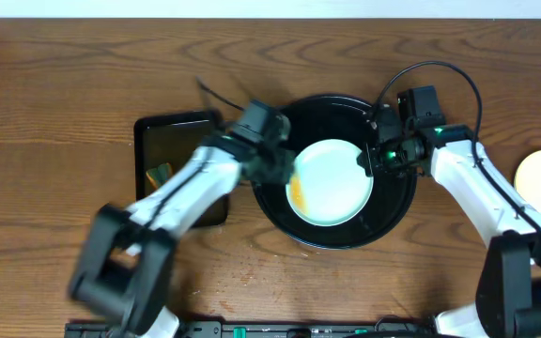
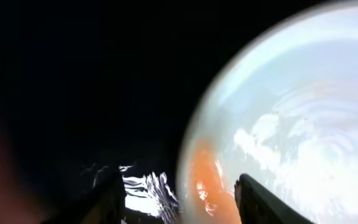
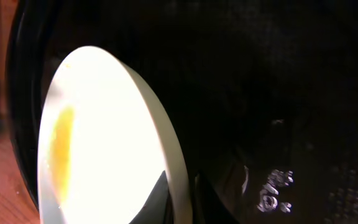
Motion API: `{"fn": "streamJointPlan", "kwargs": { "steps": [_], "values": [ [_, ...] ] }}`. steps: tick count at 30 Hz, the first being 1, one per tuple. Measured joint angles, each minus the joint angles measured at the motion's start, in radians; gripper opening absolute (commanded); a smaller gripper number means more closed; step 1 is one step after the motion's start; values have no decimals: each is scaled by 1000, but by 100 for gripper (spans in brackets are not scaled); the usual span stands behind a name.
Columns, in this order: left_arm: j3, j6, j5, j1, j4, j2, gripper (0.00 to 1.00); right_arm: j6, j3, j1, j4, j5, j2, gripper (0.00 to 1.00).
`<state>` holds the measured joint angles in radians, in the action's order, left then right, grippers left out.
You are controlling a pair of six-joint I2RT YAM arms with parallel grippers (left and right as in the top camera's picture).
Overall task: Clean dirty plates on tray and stack at the side
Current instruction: 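Return the sponge to the black rectangular tray with the left gripper, then tilt the pale blue plate up with the right gripper to drain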
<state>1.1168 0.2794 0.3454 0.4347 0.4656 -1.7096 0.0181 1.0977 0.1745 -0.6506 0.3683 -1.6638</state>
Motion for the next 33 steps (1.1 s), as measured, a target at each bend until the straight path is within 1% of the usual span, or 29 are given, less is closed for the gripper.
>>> {"fn": "streamJointPlan", "kwargs": {
  "steps": [3, 6, 8, 10, 13, 15, 19, 22, 24, 26, 27, 28, 29, 33],
  "values": [
    [0, -1, -2, -97, 56, 115, 60, -1, 0, 0, -3, -9, 30, 1],
    [0, -18, -4, -175, 102, 185, 61, -4, -1, 2, -14, -37, 63, 1],
    [0, -26, -6, -214, 151, 204, 63, -4, -1, 8, -19, -84, 91, 1],
    [0, -34, -22, -248, 196, 206, 64, -6, -1, 25, -30, -139, 120, 1],
    [0, -42, -92, -289, 264, 202, 65, -8, -2, 85, -42, -247, 179, 1],
    [0, -44, -140, -303, 290, 202, 66, -7, -2, 135, -48, -333, 217, 1],
    [0, -45, -202, -322, 311, 202, 70, -8, -2, 252, -48, -531, 275, 1],
    [0, -46, -228, -330, 313, 202, 72, -8, -2, 332, -53, -696, 279, 1],
    [0, -47, -241, -332, 313, 202, 77, -8, -2, 378, -50, -798, 279, 1],
    [0, -47, -250, -333, 313, 202, 78, -16, -2, 423, -42, -895, 279, 1],
    [0, -48, -255, -334, 313, 202, 79, -25, -2, 444, -37, -941, 279, 1],
    [0, -48, -257, -334, 313, 202, 82, -34, -2, 463, -32, -975, 279, 1],
    [0, -48, -261, -334, 313, 202, 84, -48, -2, 486, -24, -1021, 279, 1],
    [0, -49, -271, -334, 313, 202, 84, -121, -2, 563, 33, -1156, 279, 1]
  ]
}}
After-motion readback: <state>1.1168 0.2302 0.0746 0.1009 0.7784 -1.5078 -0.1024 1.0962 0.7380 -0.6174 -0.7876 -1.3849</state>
